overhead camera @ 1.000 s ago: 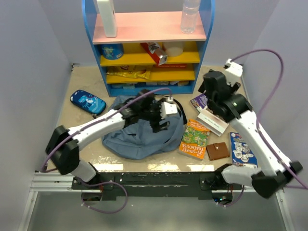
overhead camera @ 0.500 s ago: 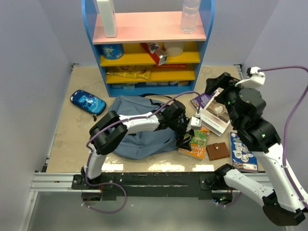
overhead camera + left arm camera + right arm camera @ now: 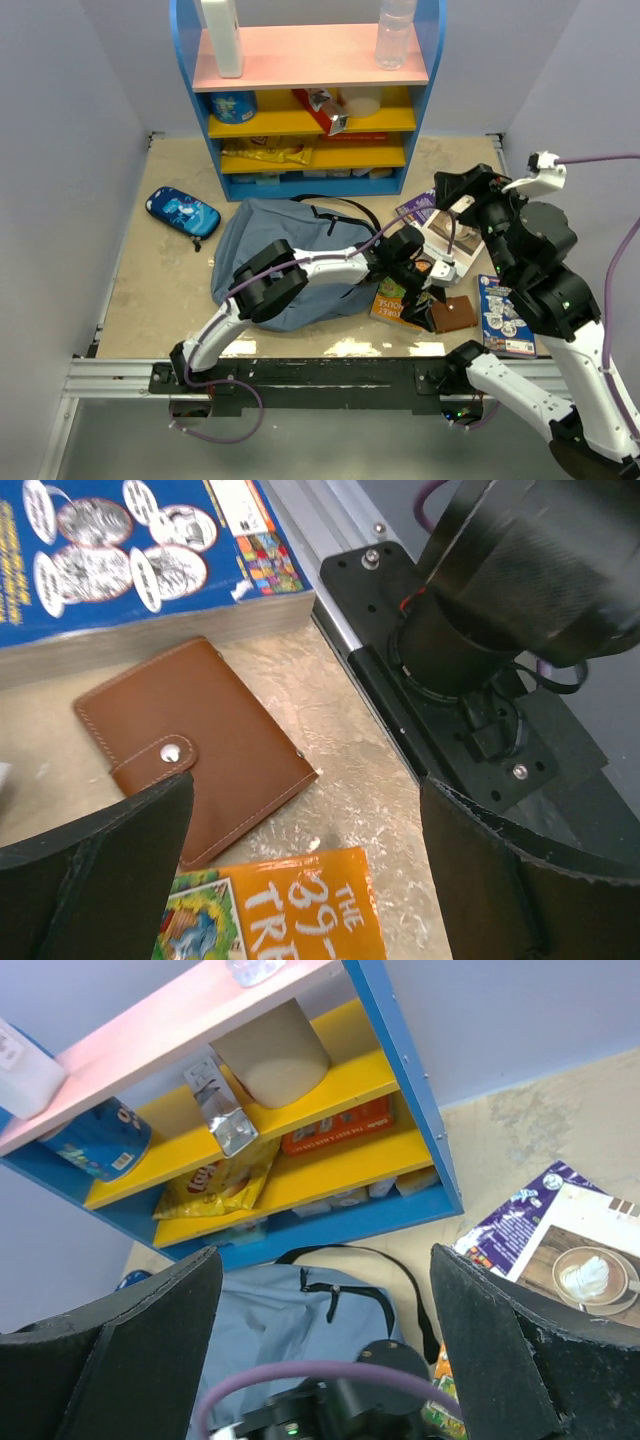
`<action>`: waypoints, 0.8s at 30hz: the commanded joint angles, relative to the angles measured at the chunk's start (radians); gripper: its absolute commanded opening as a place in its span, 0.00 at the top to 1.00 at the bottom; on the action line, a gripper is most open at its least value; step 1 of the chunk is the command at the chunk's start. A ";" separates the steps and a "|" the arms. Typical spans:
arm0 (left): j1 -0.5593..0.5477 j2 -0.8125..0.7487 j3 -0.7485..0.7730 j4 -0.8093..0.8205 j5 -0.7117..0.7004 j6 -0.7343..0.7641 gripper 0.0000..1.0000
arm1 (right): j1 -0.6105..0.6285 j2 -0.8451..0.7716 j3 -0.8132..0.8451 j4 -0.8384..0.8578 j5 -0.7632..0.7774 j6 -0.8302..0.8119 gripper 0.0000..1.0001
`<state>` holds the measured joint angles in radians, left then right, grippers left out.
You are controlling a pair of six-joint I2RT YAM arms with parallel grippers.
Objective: Pack the student bag
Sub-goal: Pick up the personal item from the center of the board.
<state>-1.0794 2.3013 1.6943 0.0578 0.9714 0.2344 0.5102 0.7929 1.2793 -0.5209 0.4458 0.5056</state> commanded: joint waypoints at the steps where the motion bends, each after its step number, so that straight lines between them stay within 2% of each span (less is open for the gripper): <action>1: -0.001 0.078 0.090 0.002 0.023 -0.046 0.02 | 0.001 -0.055 0.043 0.013 -0.044 -0.012 0.13; 7: -0.001 0.115 0.091 0.057 -0.115 -0.112 0.04 | 0.001 -0.067 0.080 -0.021 -0.081 -0.019 0.15; 13: 0.009 0.083 0.028 0.155 -0.200 -0.184 0.04 | 0.001 -0.067 0.080 -0.047 -0.094 -0.033 0.15; 19: 0.004 0.116 0.054 0.105 -0.304 -0.173 0.05 | 0.001 -0.058 0.072 -0.048 -0.110 -0.042 0.15; 24: -0.063 0.158 0.108 -0.053 -0.459 -0.038 0.09 | 0.001 -0.058 0.081 -0.059 -0.098 -0.056 0.14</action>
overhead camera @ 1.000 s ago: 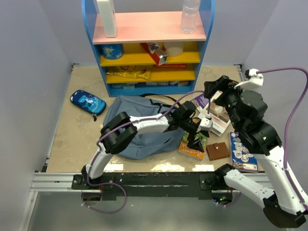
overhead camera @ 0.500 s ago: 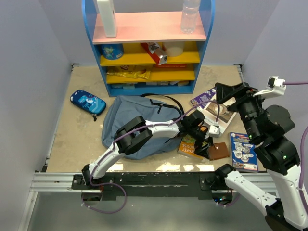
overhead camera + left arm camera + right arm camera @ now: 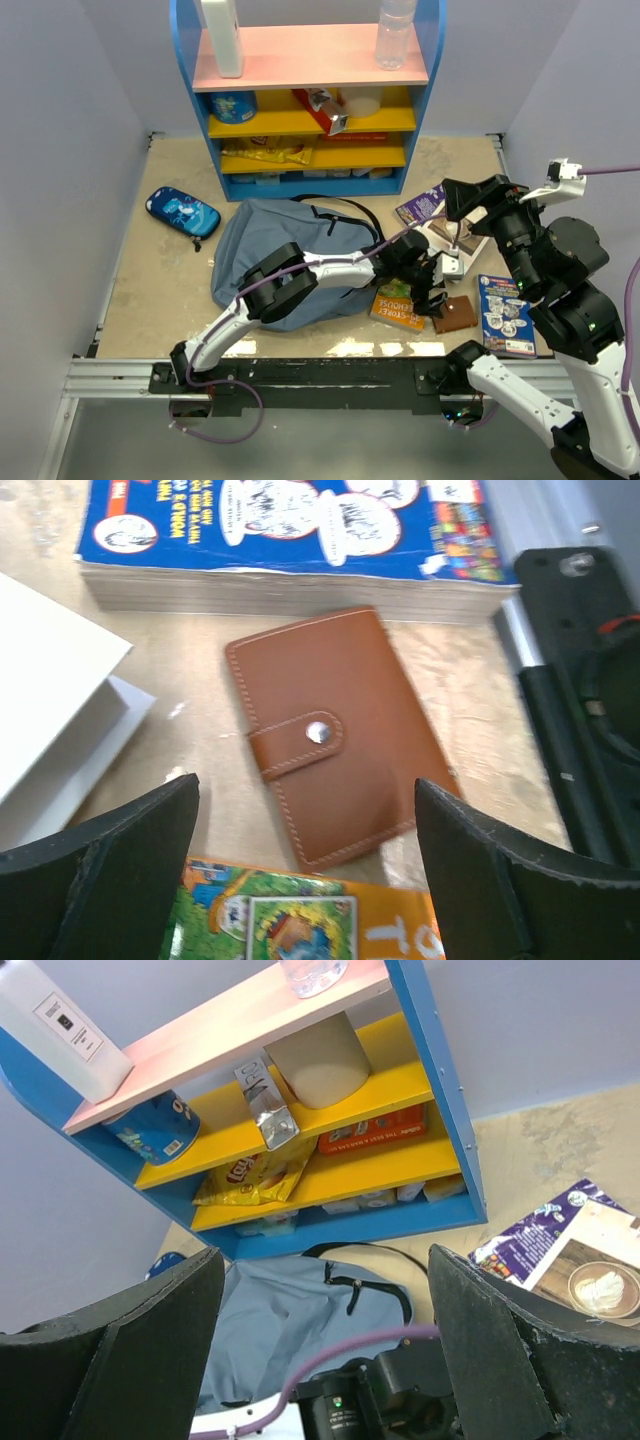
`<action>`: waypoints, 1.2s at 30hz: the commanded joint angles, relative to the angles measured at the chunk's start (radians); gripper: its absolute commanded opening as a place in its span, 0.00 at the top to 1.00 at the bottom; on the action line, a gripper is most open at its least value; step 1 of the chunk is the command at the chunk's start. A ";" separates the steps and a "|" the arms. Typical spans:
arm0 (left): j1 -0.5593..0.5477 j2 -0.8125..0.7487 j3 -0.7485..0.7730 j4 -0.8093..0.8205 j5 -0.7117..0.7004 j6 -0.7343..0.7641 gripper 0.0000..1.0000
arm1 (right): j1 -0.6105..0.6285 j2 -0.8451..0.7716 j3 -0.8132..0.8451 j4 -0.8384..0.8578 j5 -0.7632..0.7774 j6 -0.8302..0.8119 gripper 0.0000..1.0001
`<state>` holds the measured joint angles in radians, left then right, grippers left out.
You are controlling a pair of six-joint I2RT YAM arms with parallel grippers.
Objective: Pack the student bag
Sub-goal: Pick up the personal item from the center of the board.
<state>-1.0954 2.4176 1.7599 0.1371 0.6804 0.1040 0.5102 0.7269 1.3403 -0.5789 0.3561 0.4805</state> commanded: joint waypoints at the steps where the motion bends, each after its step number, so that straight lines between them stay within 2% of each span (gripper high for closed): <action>1: -0.055 0.044 0.042 -0.171 -0.198 0.105 0.10 | -0.001 0.008 0.020 -0.002 -0.006 -0.033 0.14; 10: -0.054 0.075 0.041 -0.234 -0.185 0.077 0.27 | 0.001 0.020 0.059 -0.021 0.015 -0.052 0.15; 13: -0.055 0.080 0.044 -0.244 -0.176 0.074 0.55 | -0.001 0.020 0.060 -0.021 0.026 -0.051 0.15; 14: -0.055 0.077 0.043 -0.245 -0.179 0.071 0.73 | 0.001 0.020 0.059 -0.019 0.029 -0.049 0.15; 16: -0.055 0.071 0.038 -0.245 -0.191 0.068 0.87 | -0.001 0.019 0.059 -0.021 0.033 -0.048 0.16; 17: -0.055 0.063 0.036 -0.245 -0.197 0.065 1.00 | 0.001 0.019 0.059 -0.024 0.037 -0.048 0.16; 24: -0.054 0.015 0.016 -0.237 -0.182 0.057 1.00 | 0.001 0.025 0.068 -0.048 0.064 -0.051 0.16; 36: -0.008 -0.192 -0.027 -0.214 -0.087 -0.015 1.00 | -0.001 0.037 0.060 -0.068 0.119 -0.056 0.17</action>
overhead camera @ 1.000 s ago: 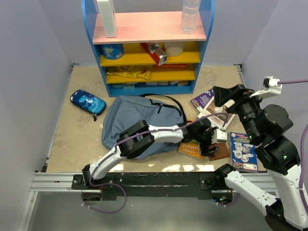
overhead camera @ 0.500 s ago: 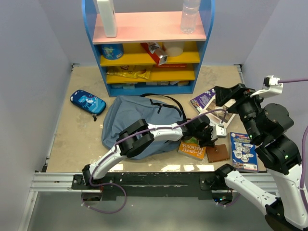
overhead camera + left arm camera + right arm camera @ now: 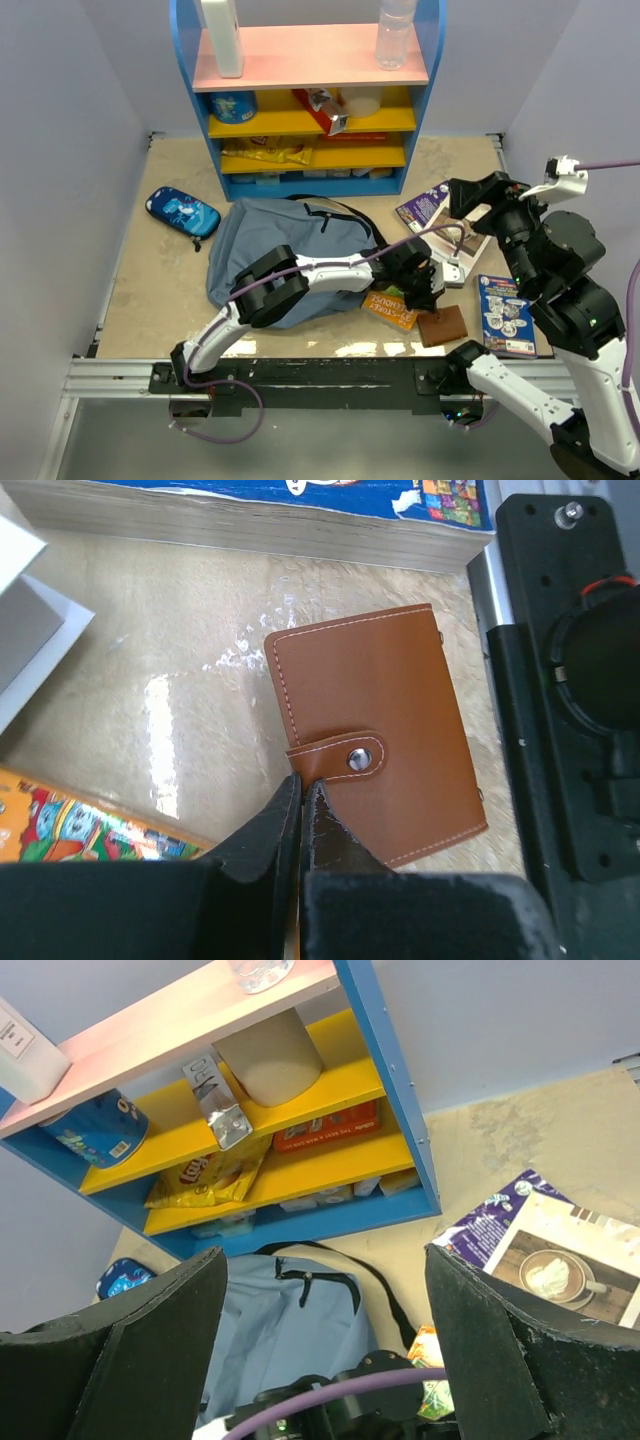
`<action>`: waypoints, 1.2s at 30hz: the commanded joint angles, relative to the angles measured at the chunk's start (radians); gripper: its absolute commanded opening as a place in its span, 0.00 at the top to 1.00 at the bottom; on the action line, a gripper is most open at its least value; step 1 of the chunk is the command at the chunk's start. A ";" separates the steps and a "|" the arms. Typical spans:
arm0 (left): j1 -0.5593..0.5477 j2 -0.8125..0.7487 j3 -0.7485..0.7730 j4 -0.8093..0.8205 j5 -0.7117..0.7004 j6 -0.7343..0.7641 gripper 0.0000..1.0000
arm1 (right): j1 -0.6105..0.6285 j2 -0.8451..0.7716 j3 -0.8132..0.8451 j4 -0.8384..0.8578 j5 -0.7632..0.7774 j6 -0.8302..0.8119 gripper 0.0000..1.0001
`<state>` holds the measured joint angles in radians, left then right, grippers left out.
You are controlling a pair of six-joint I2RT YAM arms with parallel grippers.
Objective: Pack the student bag
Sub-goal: Pick up the personal item from the center of the board.
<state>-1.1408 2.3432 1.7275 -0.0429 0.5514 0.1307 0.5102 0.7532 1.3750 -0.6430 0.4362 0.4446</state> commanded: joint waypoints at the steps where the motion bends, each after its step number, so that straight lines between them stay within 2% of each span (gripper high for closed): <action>1: 0.044 -0.139 0.013 -0.054 0.060 -0.045 1.00 | 0.001 0.012 0.025 -0.004 0.042 -0.021 0.18; 5: 0.090 -0.203 0.030 -0.112 0.091 -0.060 1.00 | -0.001 0.027 0.027 -0.010 0.097 -0.018 0.21; 7: 0.114 -0.244 0.030 -0.147 0.120 -0.068 1.00 | 0.001 0.055 0.045 -0.064 0.245 0.038 0.22; 8: 0.145 -0.257 0.027 -0.155 0.131 -0.078 1.00 | -0.001 0.104 0.062 -0.146 0.301 0.060 0.16; 10: 0.180 -0.301 0.011 -0.176 0.154 -0.083 1.00 | -0.001 0.167 0.073 -0.296 0.440 0.150 0.15; 12: 0.229 -0.338 -0.018 -0.202 0.147 -0.071 1.00 | -0.004 0.286 0.078 -0.375 0.489 0.218 0.20; 15: 0.297 -0.418 -0.092 -0.227 0.122 -0.040 1.00 | -0.058 0.446 0.082 -0.464 0.487 0.343 0.18; 17: 0.352 -0.481 -0.146 -0.233 0.093 -0.013 1.00 | -0.126 0.510 0.088 -0.500 0.451 0.379 0.25; 19: 0.415 -0.545 -0.244 -0.232 0.058 0.019 1.00 | -0.209 0.587 0.088 -0.533 0.431 0.442 0.24; 20: 0.436 -0.567 -0.278 -0.232 0.048 0.030 1.00 | -0.240 0.601 0.070 -0.535 0.420 0.456 0.21; 21: 0.459 -0.605 -0.339 -0.233 0.030 0.040 1.00 | -0.312 0.609 0.052 -0.526 0.383 0.457 0.07; 22: 0.499 -0.622 -0.365 -0.233 0.019 0.059 1.00 | -0.352 0.604 0.027 -0.489 0.356 0.451 0.02; 26: 0.581 -0.691 -0.465 -0.258 -0.031 0.105 1.00 | -0.582 0.626 -0.127 -0.432 0.208 0.411 0.01; 27: 0.595 -0.712 -0.474 -0.265 -0.047 0.113 1.00 | -0.643 0.652 -0.143 -0.443 0.204 0.405 0.01; 31: 0.628 -0.755 -0.511 -0.262 -0.094 0.132 1.00 | -0.752 0.846 -0.169 -0.591 0.262 0.473 0.02; 36: 0.628 -0.771 -0.494 -0.298 -0.107 0.135 1.00 | -0.896 0.879 -0.179 -0.644 0.352 0.647 0.02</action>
<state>-0.5117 1.6333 1.2125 -0.3382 0.4595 0.2379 -0.2943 1.6520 1.1995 -1.1824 0.6914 0.9211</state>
